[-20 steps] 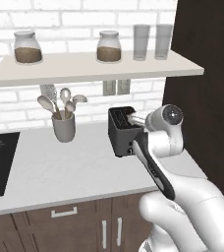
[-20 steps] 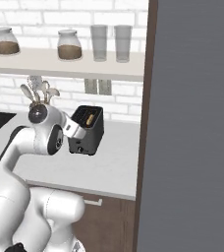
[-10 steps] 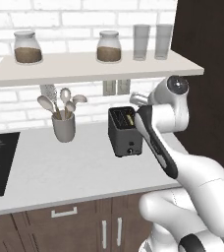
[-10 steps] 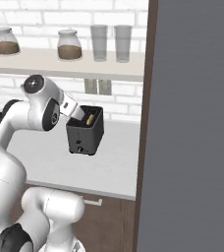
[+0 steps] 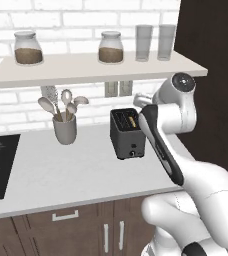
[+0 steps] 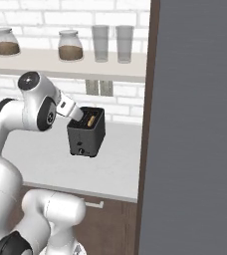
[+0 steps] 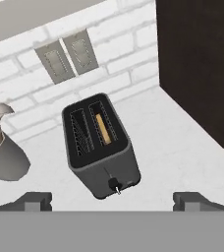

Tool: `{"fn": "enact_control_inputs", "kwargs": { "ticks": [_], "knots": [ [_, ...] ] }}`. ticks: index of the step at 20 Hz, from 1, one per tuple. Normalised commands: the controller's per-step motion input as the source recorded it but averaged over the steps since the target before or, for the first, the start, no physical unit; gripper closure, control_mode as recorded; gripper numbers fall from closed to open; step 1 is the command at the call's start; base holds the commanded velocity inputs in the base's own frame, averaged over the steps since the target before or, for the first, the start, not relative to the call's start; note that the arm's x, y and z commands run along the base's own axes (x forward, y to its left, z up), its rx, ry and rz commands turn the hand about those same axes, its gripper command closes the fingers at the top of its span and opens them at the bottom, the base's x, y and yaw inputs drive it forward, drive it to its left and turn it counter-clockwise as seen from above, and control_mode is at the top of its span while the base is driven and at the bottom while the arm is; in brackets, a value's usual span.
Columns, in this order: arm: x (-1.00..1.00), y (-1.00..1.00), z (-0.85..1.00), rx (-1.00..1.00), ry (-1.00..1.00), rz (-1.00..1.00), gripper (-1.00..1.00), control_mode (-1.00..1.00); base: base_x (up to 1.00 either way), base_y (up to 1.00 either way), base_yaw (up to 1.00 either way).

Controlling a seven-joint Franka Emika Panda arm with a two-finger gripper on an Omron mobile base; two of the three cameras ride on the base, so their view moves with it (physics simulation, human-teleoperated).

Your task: Start the toaster. Once the lever pops up, take the bread to the plate on the dining counter.

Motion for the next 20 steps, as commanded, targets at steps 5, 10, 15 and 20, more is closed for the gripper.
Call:
{"fn": "enact_control_inputs", "kwargs": {
  "ticks": [5,10,15,20],
  "knots": [
    [-0.23,0.0,0.0,-0.03,0.0,0.12,-1.0,-1.0,0.0,0.0,0.0],
    [-0.04,0.0,0.0,0.0,0.0,0.05,-1.0,-1.0,0.0,0.0,0.0],
    [0.0,0.0,0.0,0.0,0.0,0.0,-1.0,-1.0,0.0,0.0,0.0],
    [0.0,0.0,0.0,0.0,0.0,0.0,-1.0,-1.0,0.0,0.0,0.0]
  ]
}}
